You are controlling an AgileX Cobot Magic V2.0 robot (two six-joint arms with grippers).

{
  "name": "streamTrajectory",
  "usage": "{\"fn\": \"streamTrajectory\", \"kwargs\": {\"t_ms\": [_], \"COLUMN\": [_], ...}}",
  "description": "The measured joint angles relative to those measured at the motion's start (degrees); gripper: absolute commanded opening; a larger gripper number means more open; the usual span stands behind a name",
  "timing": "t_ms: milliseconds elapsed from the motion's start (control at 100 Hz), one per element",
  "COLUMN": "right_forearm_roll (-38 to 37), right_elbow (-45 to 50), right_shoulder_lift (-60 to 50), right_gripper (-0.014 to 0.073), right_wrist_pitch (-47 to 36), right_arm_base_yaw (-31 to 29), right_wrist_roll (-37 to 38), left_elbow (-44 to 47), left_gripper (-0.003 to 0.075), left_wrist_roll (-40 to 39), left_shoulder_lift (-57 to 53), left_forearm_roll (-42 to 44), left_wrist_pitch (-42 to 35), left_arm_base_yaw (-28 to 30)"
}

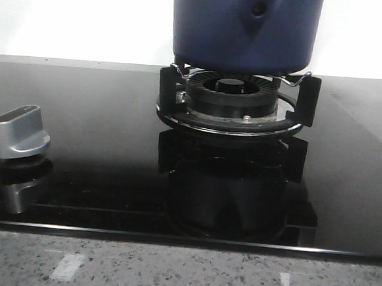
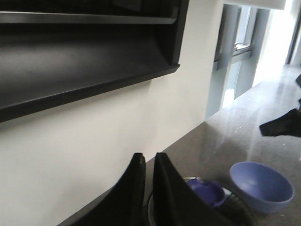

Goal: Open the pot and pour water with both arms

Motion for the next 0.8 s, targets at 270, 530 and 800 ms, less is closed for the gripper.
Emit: {"fn": "streamTrajectory", "kwargs": {"t_ms": [270, 530, 800], "right_forearm_roll": [11.18, 13.17, 13.39], "right_elbow": [7.72, 21.62, 39.65], "right_shoulder_lift": [-8.07, -19.72, -37.00], "right_gripper": [-0.0054, -0.0055, -0.0055], "right_wrist_pitch": [-16.44, -24.60, -27.86], "right_arm_base_yaw": [8.79, 10.17, 10.39], "right_wrist_roll": [-18.71, -31.87, -37.60], "left_elbow": [17.69, 43.02, 64.87], "left_gripper": [-0.0020, -0.0020, -0.0020], "left_wrist_roll": [-1.25, 5.33, 8.50], "left_shoulder_lift": [-19.49, -36.26, -50.98], "left_forearm_roll": [6.75, 6.64, 5.80], "left_wrist_pitch": [-31.29, -46.14, -47.00], "left_arm_base_yaw": [0.21, -1.38, -7.67]}}
